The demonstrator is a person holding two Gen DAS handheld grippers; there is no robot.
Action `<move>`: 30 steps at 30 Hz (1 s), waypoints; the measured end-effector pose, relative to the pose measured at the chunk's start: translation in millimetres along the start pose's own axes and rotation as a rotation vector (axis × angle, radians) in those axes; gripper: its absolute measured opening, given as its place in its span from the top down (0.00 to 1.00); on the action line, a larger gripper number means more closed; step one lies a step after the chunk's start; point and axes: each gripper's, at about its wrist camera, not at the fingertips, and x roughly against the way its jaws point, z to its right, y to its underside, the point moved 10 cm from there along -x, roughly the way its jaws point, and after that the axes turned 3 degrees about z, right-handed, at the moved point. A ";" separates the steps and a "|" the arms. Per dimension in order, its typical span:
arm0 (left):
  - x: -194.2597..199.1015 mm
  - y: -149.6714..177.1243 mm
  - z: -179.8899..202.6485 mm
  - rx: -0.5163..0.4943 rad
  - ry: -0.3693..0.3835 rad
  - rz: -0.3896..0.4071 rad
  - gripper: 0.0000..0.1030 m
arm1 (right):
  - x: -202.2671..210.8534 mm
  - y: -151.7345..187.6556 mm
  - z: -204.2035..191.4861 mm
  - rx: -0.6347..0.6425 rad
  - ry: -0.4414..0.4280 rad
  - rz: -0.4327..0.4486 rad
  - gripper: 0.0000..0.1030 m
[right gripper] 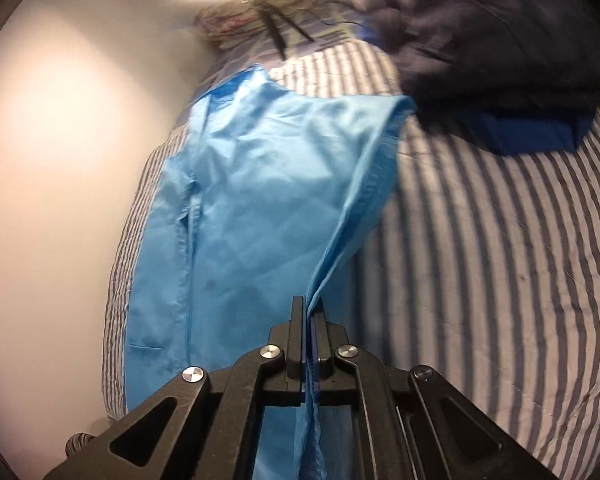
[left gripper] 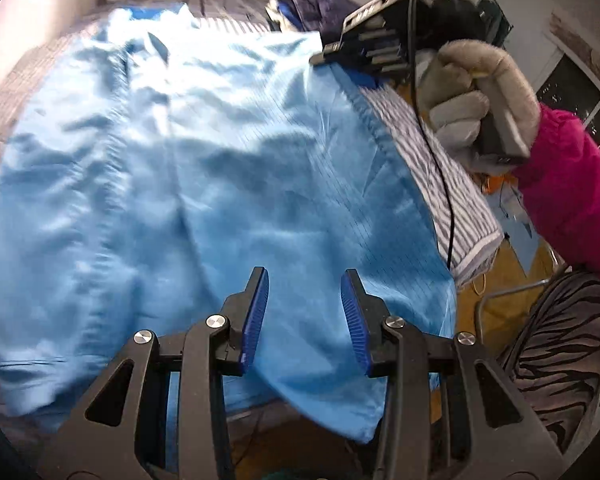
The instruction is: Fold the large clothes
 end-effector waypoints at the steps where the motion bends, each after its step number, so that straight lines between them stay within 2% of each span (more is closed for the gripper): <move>1: 11.0 -4.4 -5.9 0.003 -0.010 0.025 0.62 | -1.5 -1.0 -7.2 0.013 0.003 -0.001 1.00; 8: 70.7 -17.4 -39.3 0.049 -0.073 0.159 0.62 | -43.3 -5.2 -77.7 0.081 0.011 -0.032 1.00; 16: 113.3 -17.4 -98.5 0.152 -0.123 0.230 0.62 | -119.3 15.0 -156.0 0.188 0.034 -0.103 1.00; 21: 119.6 -12.7 -120.2 0.206 -0.138 0.240 0.61 | -163.8 44.7 -178.0 0.275 0.081 -0.161 1.00; 24: 123.7 -11.2 -123.9 0.222 -0.136 0.246 0.62 | -173.4 53.6 -179.1 0.319 0.087 -0.178 0.99; 26: 123.9 -10.7 -125.5 0.222 -0.140 0.248 0.62 | -166.2 53.5 -184.1 0.344 0.050 -0.177 0.85; 27: 123.6 -10.2 -125.6 0.222 -0.138 0.246 0.62 | -160.2 52.9 -186.3 0.345 0.024 -0.176 0.75; 28: 124.0 -9.4 -125.1 0.223 -0.134 0.242 0.62 | -144.6 49.5 -190.1 0.333 -0.044 -0.159 0.61; 30: 122.0 -8.6 -124.8 0.224 -0.127 0.236 0.61 | -115.3 45.7 -189.7 0.314 -0.120 -0.120 0.60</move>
